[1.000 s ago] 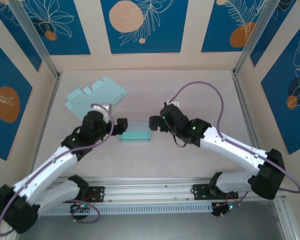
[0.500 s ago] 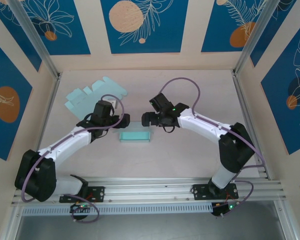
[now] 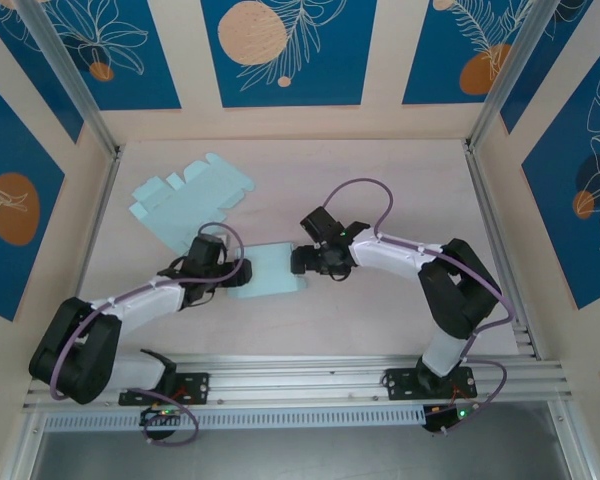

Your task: Fold the paper box

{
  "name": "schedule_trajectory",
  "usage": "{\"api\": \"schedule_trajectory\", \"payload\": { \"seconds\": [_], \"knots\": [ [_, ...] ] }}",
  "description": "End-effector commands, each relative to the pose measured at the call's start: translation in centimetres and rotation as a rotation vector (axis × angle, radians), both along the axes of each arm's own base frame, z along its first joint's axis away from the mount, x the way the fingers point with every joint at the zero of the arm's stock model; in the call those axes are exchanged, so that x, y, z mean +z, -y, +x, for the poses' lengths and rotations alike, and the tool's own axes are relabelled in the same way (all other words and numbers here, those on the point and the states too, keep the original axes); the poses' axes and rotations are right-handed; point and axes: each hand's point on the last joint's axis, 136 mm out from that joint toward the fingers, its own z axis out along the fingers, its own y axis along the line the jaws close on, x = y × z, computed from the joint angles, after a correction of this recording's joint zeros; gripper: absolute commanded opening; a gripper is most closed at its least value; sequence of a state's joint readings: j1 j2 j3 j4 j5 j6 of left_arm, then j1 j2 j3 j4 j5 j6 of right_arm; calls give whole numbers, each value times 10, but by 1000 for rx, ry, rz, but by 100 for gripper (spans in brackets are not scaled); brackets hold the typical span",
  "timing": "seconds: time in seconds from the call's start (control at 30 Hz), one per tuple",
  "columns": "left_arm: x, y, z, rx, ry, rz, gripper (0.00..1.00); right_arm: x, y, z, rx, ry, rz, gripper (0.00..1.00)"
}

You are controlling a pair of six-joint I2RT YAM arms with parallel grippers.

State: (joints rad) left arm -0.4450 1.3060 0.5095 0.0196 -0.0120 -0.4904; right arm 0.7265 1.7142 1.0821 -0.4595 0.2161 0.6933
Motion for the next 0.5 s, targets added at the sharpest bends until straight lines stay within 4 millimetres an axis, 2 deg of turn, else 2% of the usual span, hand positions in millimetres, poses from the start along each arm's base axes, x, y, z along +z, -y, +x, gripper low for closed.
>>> {"api": "schedule_trajectory", "payload": {
  "seconds": [0.0,0.13,0.23,0.47],
  "knots": [
    [-21,-10,-14,56,-63,-13,73,-11,-5,-6,-14,-33,30,84],
    [-31,-15,-22,78,-86,-5,65,-18,-5,-8,-24,-47,33,83],
    [-33,-16,-23,80,-89,-7,63,-19,-8,-10,-14,-52,45,82],
    [-11,-21,-14,84,-29,30,63,3,-4,-6,-21,8,38,82]
  ]
}}
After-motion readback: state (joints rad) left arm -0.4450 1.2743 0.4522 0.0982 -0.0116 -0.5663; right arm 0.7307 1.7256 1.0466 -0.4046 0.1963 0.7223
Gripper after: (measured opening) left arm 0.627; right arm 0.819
